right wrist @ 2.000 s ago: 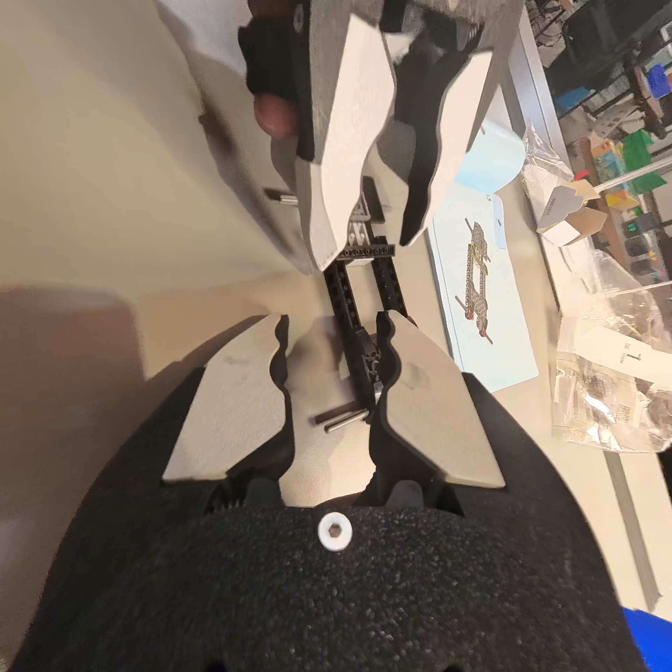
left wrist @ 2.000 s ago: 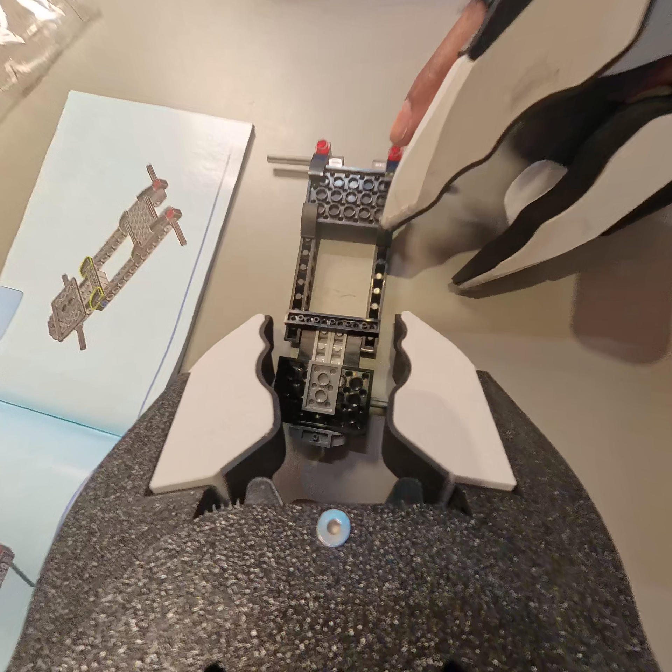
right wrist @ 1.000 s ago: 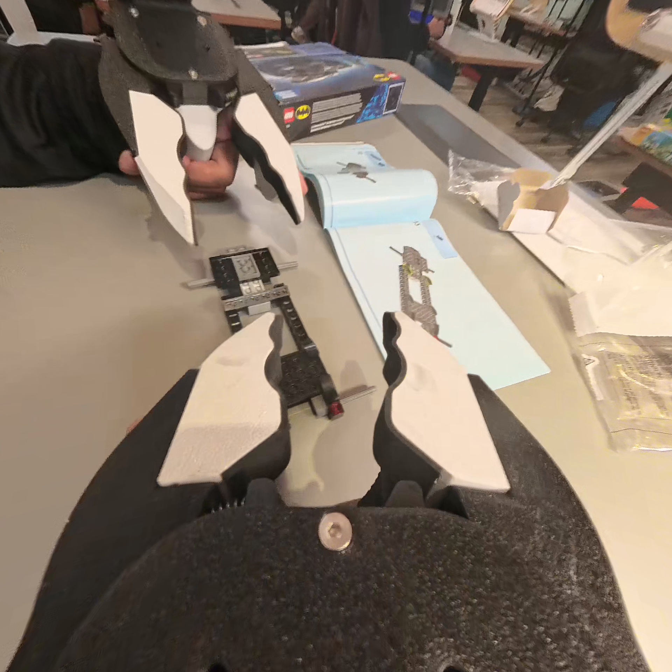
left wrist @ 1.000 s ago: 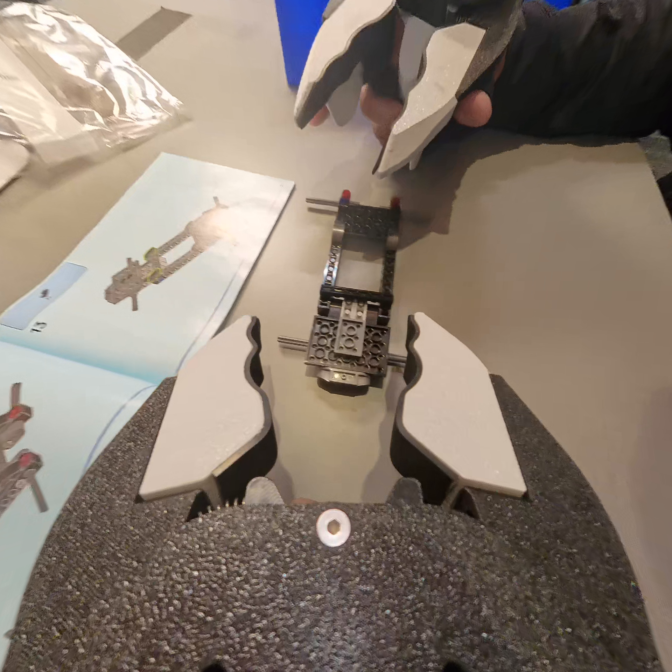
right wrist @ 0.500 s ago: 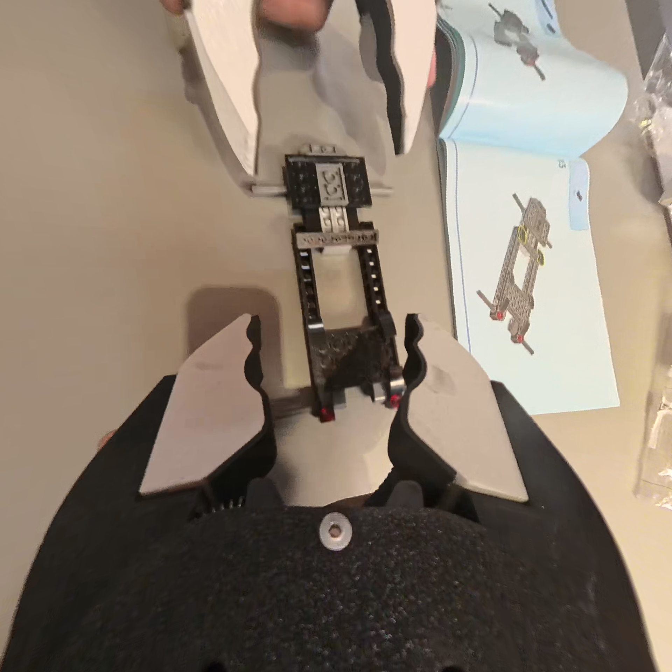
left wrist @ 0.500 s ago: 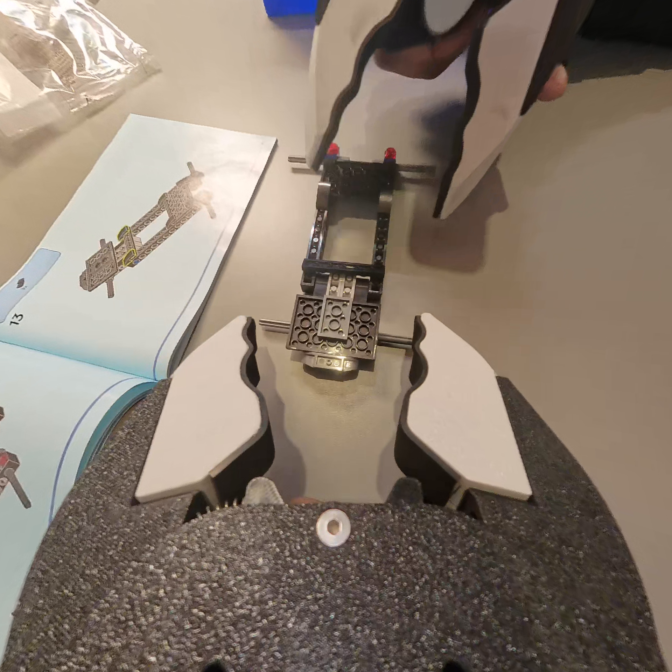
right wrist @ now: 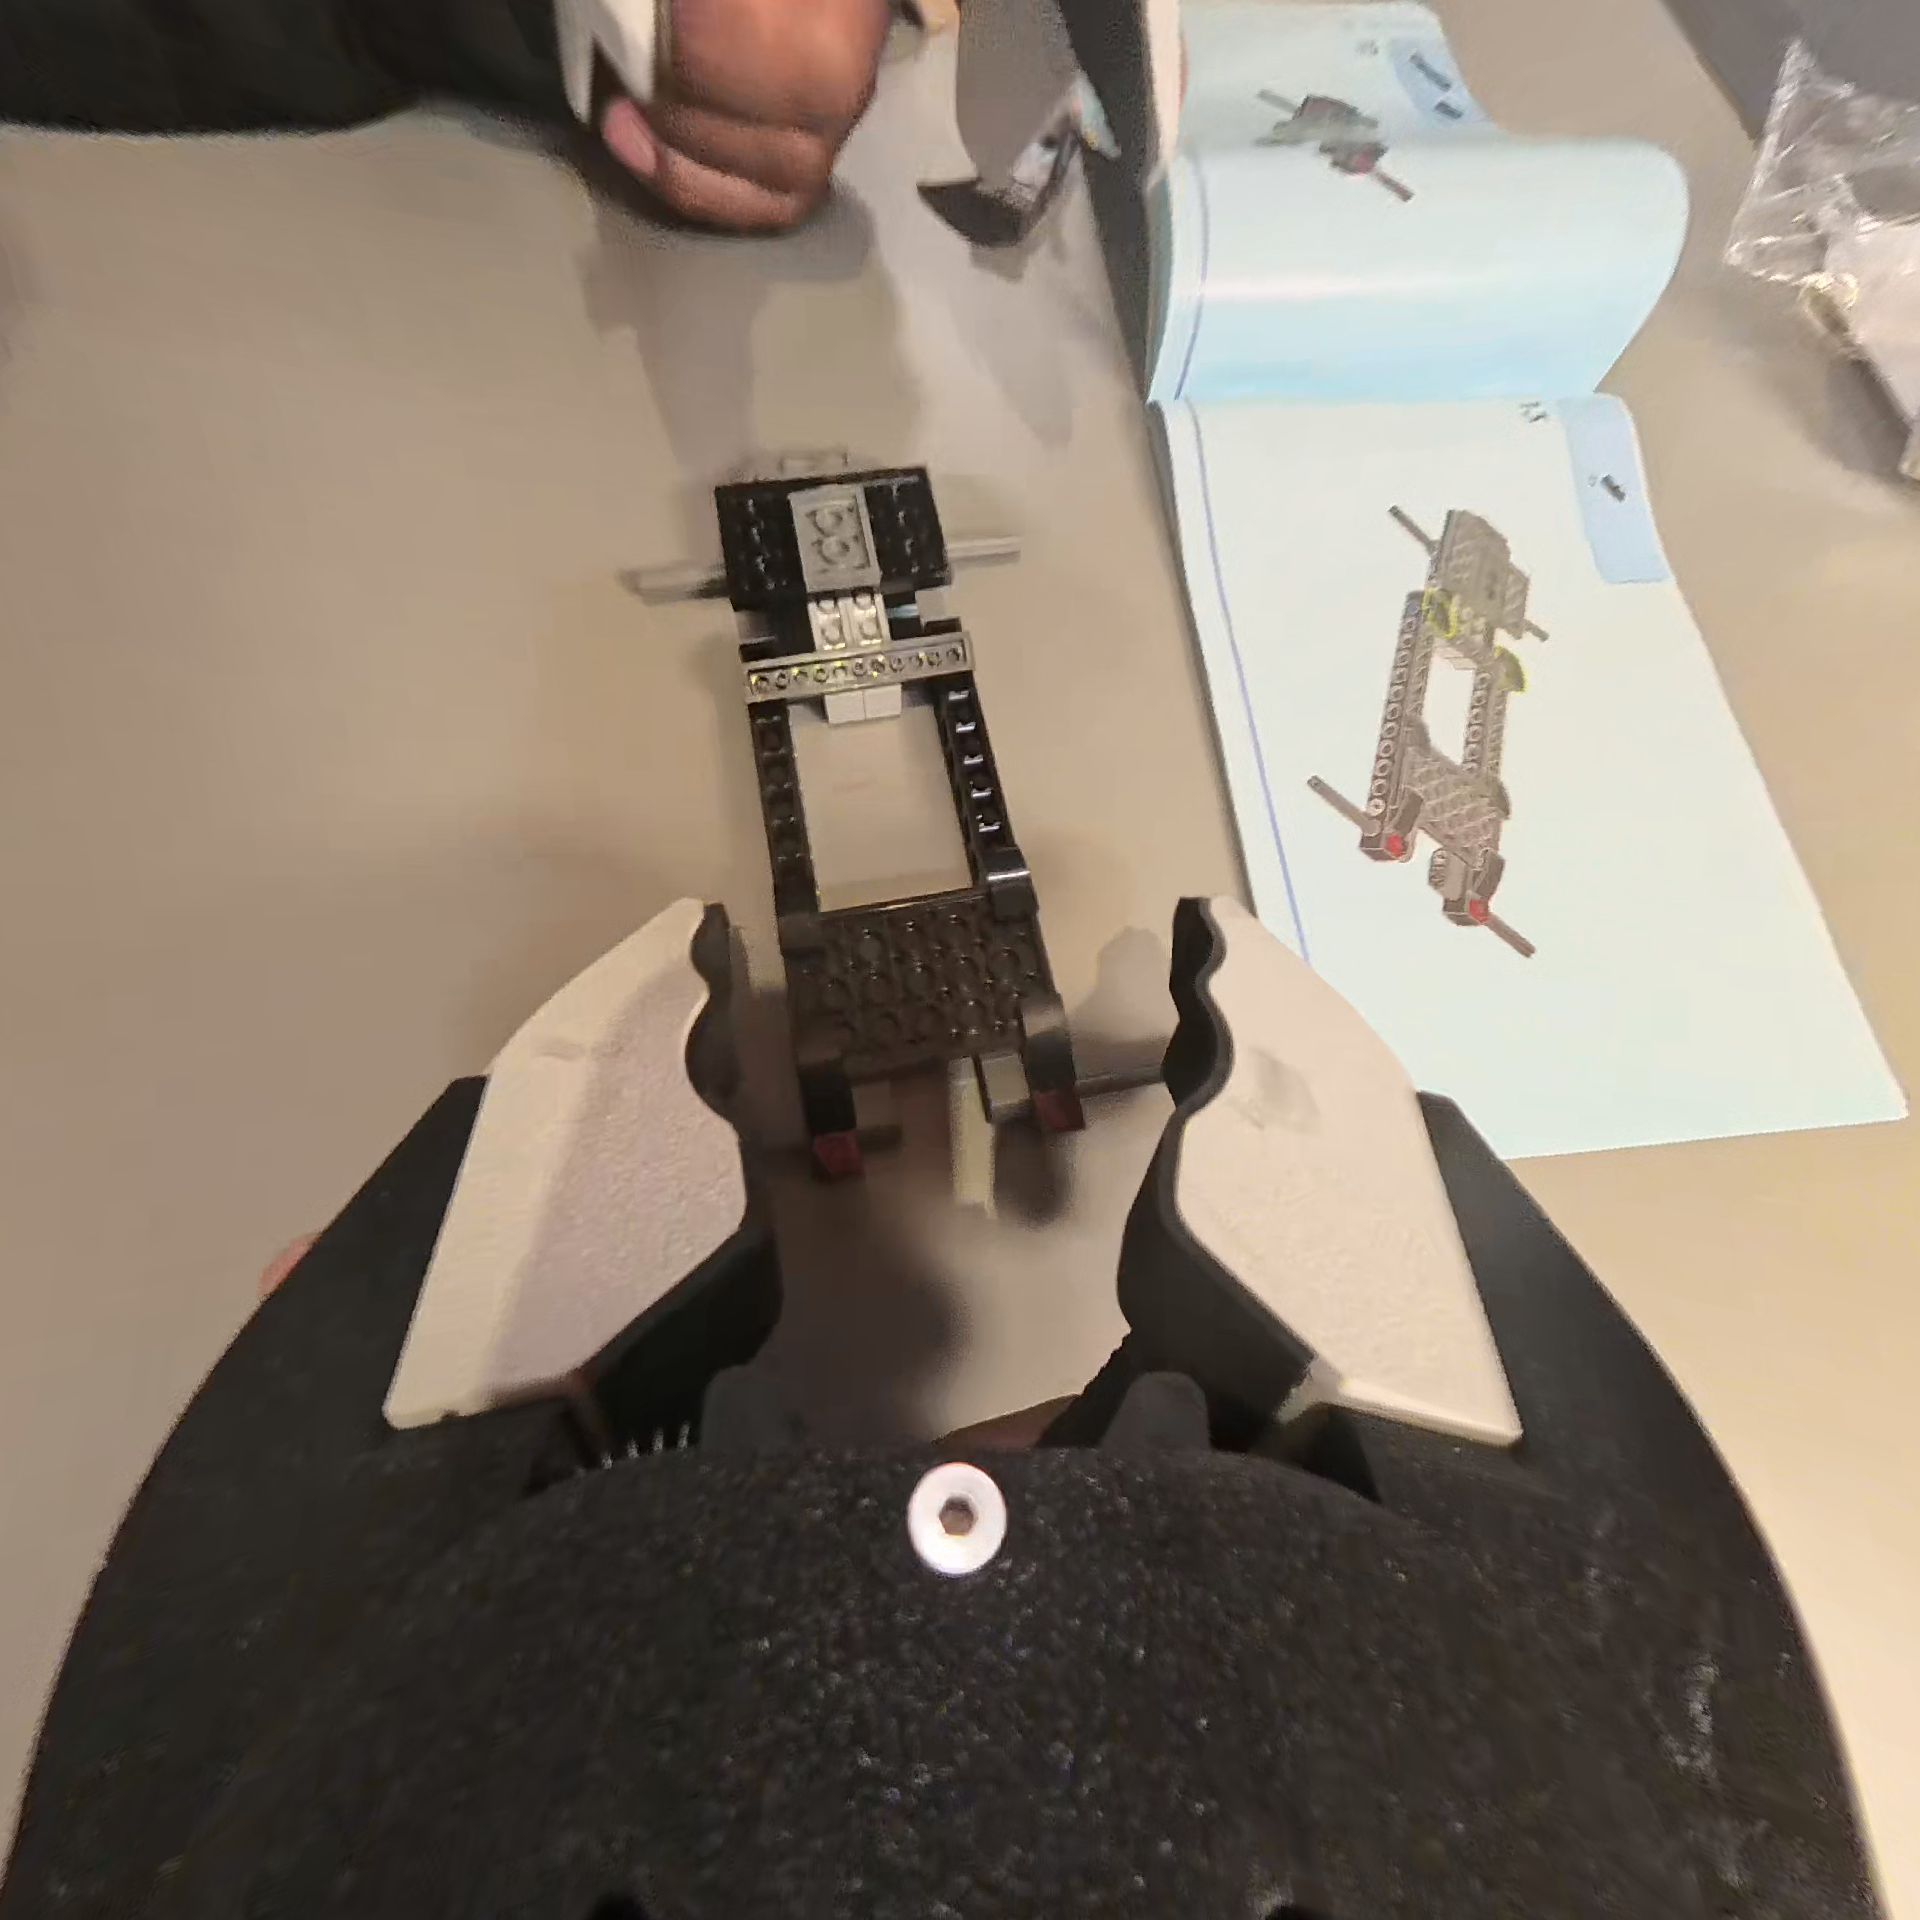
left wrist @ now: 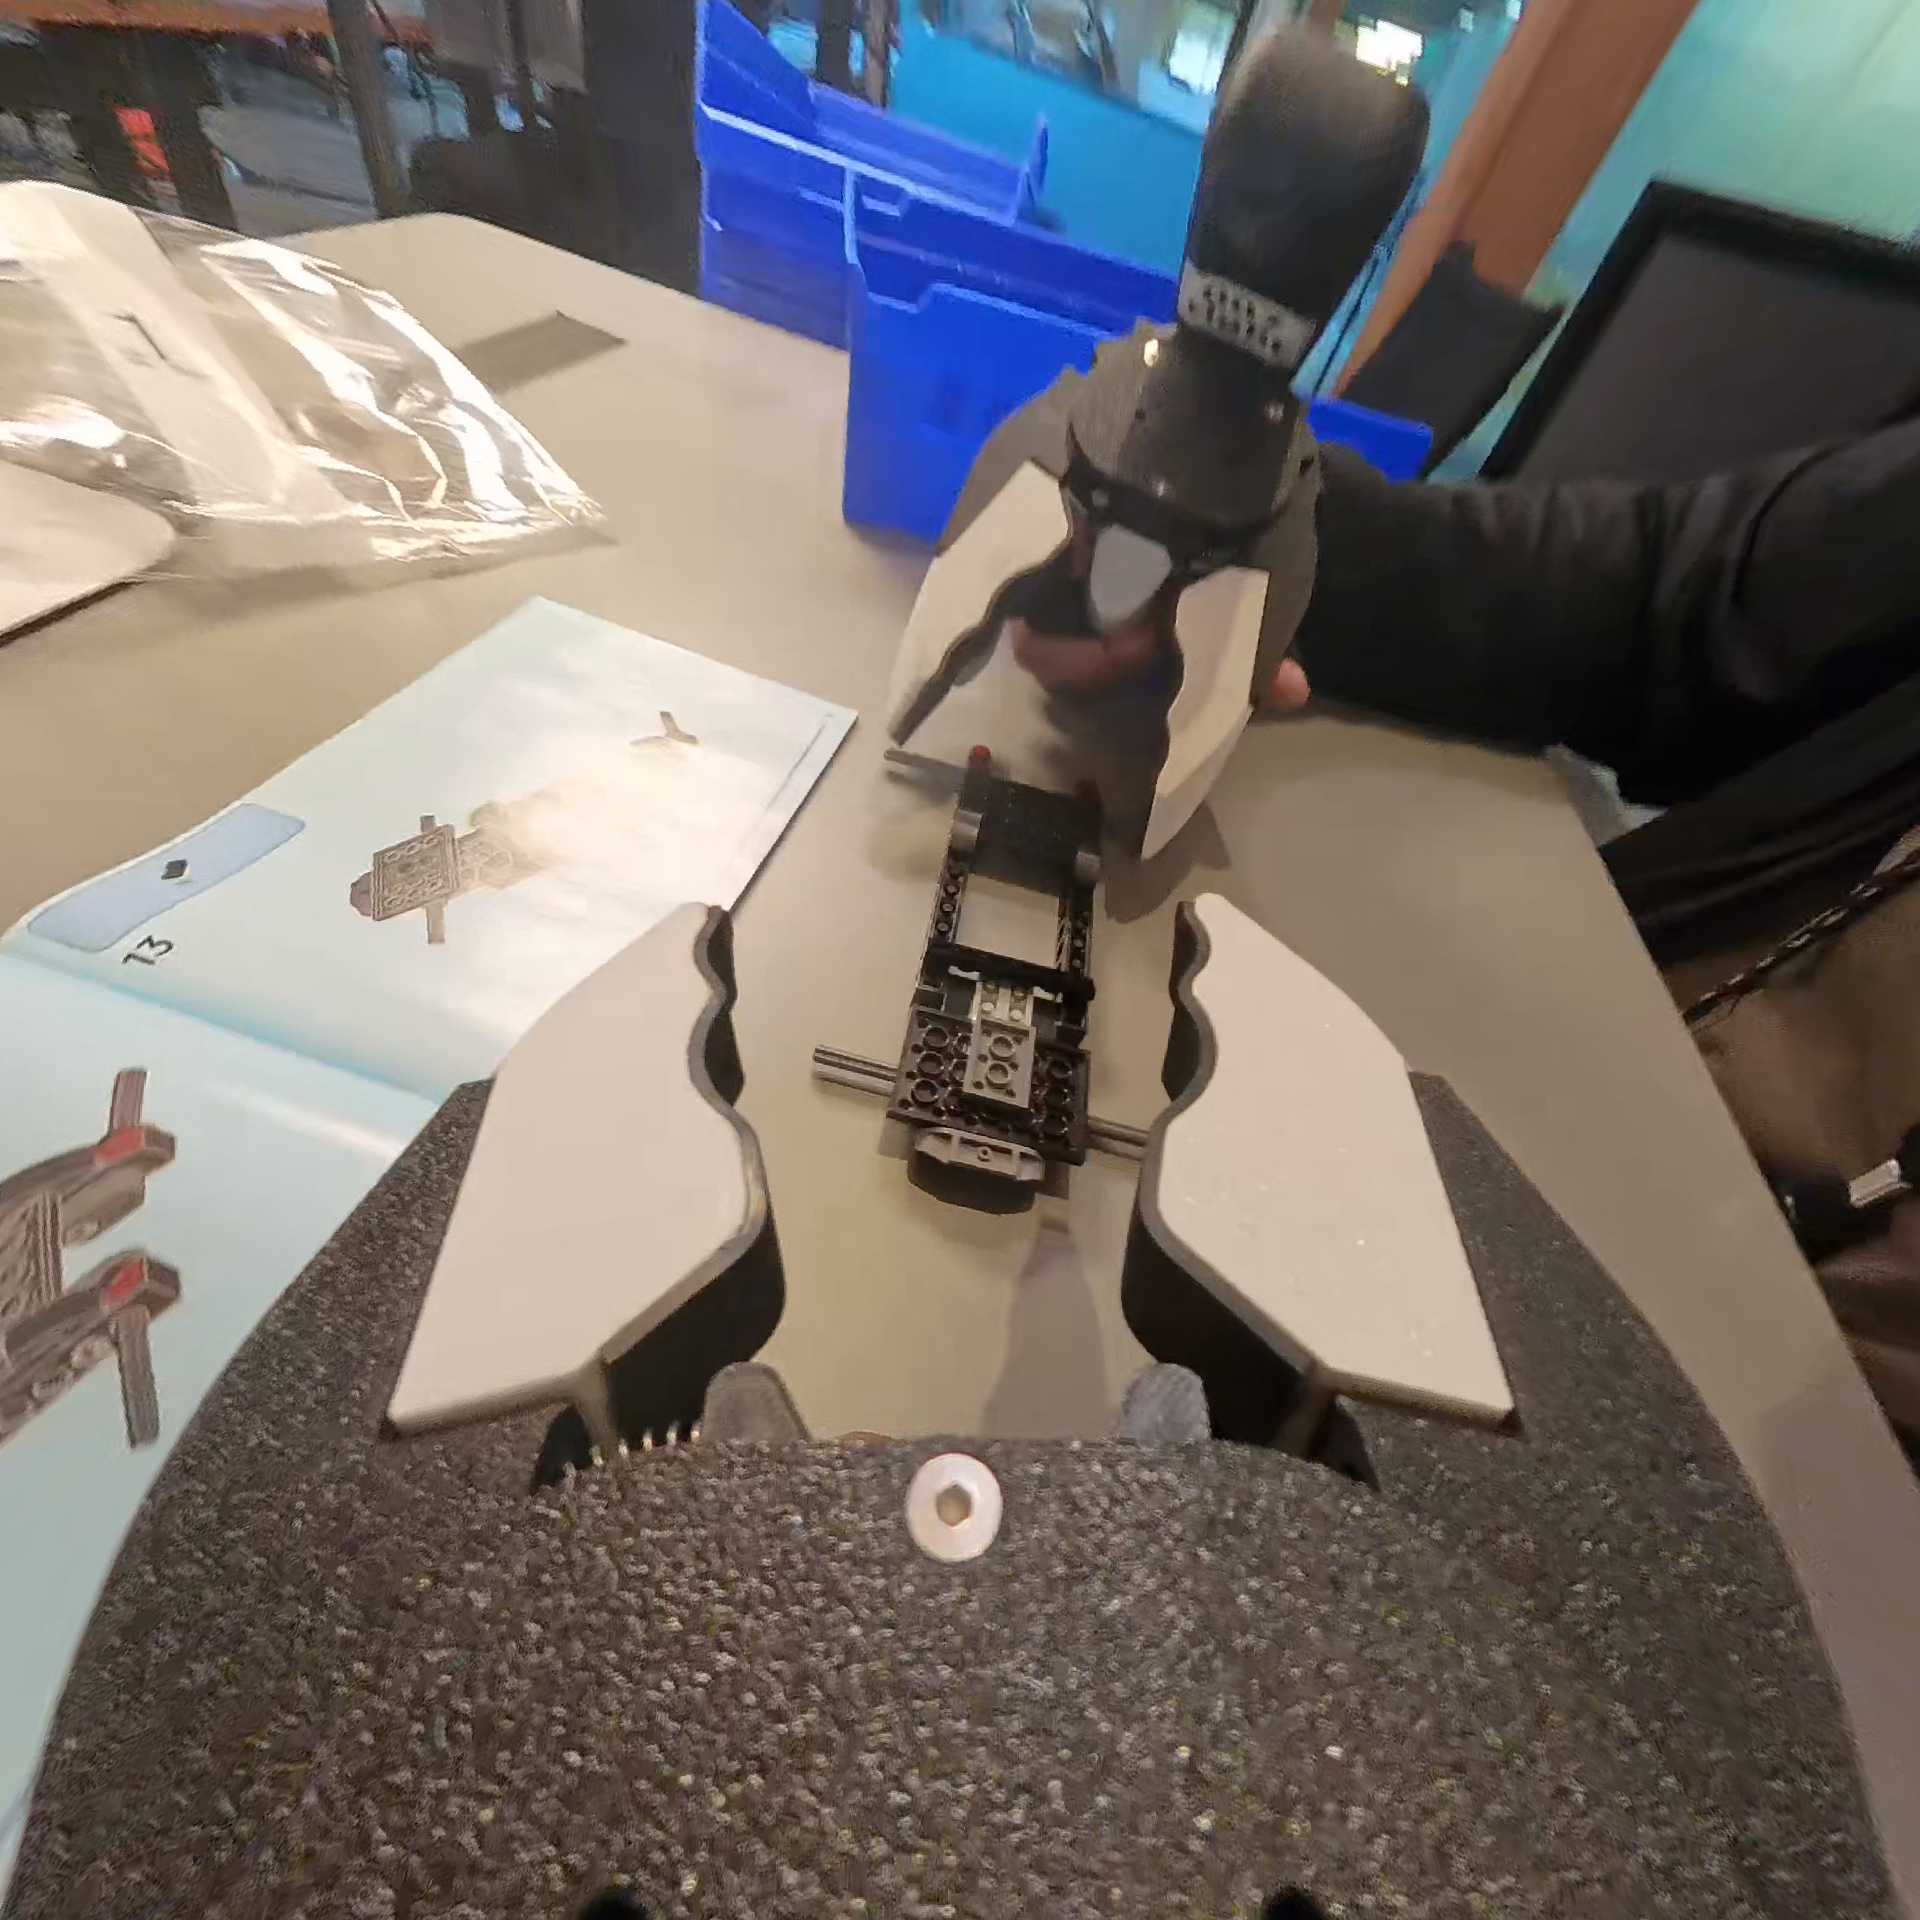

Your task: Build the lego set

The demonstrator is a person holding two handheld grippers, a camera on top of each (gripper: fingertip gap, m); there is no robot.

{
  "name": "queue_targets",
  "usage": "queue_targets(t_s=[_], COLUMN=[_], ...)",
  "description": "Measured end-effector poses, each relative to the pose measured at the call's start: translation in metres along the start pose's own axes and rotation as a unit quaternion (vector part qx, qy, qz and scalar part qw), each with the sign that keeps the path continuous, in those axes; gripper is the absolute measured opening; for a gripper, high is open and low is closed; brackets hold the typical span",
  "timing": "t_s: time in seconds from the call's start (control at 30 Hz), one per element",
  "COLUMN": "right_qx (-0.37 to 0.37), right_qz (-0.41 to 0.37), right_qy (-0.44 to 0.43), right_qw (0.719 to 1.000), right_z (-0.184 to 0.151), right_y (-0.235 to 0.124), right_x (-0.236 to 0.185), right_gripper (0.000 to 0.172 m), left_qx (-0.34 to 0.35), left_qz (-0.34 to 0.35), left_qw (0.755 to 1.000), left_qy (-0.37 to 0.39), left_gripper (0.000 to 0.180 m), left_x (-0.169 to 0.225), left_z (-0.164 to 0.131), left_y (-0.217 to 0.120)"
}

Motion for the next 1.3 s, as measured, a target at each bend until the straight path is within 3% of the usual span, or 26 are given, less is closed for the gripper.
queue_targets(t_s=[0.1,0.27,0.33,0.7,0.8,1.03,1.3], right_qx=[-0.022,-0.073,-0.088,-0.137,-0.134,-0.131,-0.126], right_qz=[0.022,0.045,0.044,0.071,0.068,0.023,-0.011], right_qy=[-0.015,-0.049,-0.055,-0.016,-0.003,-0.018,-0.015], right_qw=[0.999,0.995,0.994,0.988,0.989,0.991,0.992], right_z=[0.003,0.006,0.010,0.014,0.014,0.015,0.018], right_y=[0.008,0.019,0.019,0.026,0.025,0.022,0.024], right_x=[-0.005,-0.010,-0.010,-0.002,-0.001,-0.007,-0.009], right_gripper=[0.082,0.085,0.087,0.076,0.056,0.056,0.056], left_qx=[0.026,-0.027,-0.035,-0.026,-0.043,-0.070,-0.054], left_qz=[0.013,0.101,0.131,0.161,0.178,0.227,0.296], left_qw=[1.000,0.983,0.976,0.972,0.968,0.946,0.921], left_qy=[0.004,0.148,0.172,0.167,0.174,0.218,0.249], left_gripper=[0.080,0.082,0.082,0.078,0.076,0.076,0.073], left_x=[0.011,0.042,0.051,0.065,0.064,0.068,0.070], left_z=[-0.004,-0.021,-0.027,-0.034,-0.035,-0.040,-0.040], left_y=[-0.007,0.007,0.011,0.010,0.014,0.023,0.026])
Point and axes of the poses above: each gripper's, where its closed fingertips meet, y out along the fingers, z out of its top, x = y × z across the jaws, the point moved 9 cm from there along -y, back along the fingers, and after that the axes turned 11 degrees about -y, right-handed, at the moved point
